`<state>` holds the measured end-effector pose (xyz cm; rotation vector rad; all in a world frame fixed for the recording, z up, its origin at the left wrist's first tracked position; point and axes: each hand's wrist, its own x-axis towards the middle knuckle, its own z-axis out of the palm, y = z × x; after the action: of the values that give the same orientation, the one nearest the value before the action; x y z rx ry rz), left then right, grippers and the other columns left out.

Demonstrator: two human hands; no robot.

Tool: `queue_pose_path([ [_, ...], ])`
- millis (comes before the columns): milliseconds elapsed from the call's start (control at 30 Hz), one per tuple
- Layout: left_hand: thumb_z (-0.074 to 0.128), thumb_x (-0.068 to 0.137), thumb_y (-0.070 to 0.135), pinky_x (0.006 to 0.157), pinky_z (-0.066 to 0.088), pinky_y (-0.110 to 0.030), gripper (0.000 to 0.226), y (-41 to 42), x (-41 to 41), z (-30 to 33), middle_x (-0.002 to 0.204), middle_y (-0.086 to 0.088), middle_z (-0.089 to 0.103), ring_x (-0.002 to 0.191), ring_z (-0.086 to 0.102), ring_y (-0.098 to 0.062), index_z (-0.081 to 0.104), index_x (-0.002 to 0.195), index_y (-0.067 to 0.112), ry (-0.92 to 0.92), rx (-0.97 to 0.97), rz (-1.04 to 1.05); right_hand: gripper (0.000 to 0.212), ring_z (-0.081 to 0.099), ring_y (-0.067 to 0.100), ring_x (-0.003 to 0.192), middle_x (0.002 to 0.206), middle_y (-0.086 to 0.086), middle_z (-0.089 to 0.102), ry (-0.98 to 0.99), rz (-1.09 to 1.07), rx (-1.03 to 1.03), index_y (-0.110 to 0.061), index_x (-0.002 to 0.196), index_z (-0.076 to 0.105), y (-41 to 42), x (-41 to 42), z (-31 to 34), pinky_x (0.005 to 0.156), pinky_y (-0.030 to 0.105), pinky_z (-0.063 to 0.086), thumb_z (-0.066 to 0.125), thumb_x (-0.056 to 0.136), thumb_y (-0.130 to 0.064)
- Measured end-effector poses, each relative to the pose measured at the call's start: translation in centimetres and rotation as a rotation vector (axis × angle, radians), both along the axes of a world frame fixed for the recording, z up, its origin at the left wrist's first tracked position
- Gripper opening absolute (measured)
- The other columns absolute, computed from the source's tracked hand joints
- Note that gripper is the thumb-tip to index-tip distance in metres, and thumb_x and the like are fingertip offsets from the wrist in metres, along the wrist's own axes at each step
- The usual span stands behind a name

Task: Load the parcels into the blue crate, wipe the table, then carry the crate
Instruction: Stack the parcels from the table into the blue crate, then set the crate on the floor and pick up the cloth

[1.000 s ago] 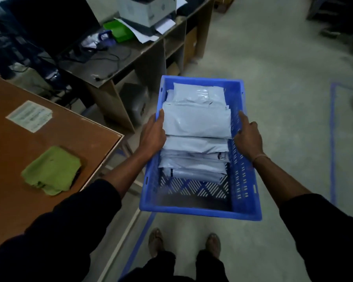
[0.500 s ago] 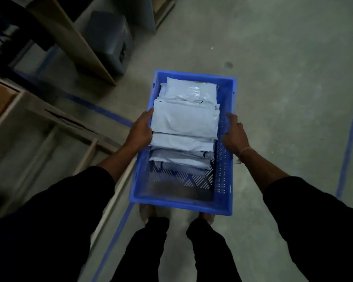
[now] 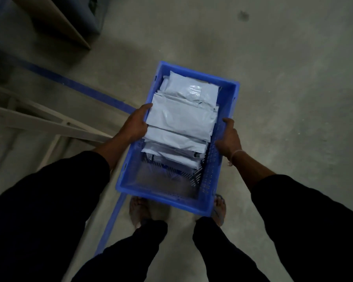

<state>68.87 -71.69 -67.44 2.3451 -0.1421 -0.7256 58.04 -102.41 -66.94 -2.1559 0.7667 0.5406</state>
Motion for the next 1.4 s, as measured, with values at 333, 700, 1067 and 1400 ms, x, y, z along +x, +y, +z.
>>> queue_pose_path([
  [333,0.045,0.089,-0.017,0.093,0.041,-0.04,0.069,-1.0,1.5,-11.0,0.143,-0.026,0.051,0.121,0.053,-0.048,0.04,0.151,0.01,0.09,-0.017,0.011,0.082,0.059,0.047,0.095,0.111,0.031,0.055,0.068,-0.082,0.02,-0.015,0.146,0.024,2.1,-0.1,-13.4,0.068,0.037,0.04,0.063,0.075,0.0],
  [700,0.043,0.089,-0.016,0.102,0.039,-0.031,0.075,0.1,2.3,-17.1,0.155,-0.016,0.041,0.133,0.048,-0.036,0.038,0.155,0.018,0.061,0.013,-0.033,0.091,0.055,0.047,0.109,0.127,0.032,0.049,0.075,-0.092,0.012,-0.016,0.154,0.018,2.8,0.0,-16.0,0.087,0.043,0.046,0.065,0.078,-0.002],
  [1067,0.045,0.102,-0.003,0.116,0.017,-0.019,0.064,-1.8,-2.2,-3.8,0.169,-0.015,0.012,0.156,0.018,-0.024,0.024,0.16,0.012,0.176,-0.033,-0.045,0.072,0.05,0.045,0.121,0.133,0.033,0.045,0.216,0.19,0.022,-0.005,0.152,0.027,4.2,0.4,-1.9,0.092,0.035,0.041,0.059,0.087,-0.004],
  [1400,0.055,0.099,0.005,0.118,0.031,-0.035,0.059,-1.9,-12.4,25.6,0.159,-0.015,0.037,0.145,0.04,-0.029,0.035,0.154,0.005,-0.003,-0.133,0.153,0.077,0.056,0.031,0.12,0.135,0.021,0.051,-0.004,0.375,0.109,-0.01,0.151,0.03,7.2,-1.6,27.7,0.092,0.026,0.041,0.066,0.084,-0.003],
])
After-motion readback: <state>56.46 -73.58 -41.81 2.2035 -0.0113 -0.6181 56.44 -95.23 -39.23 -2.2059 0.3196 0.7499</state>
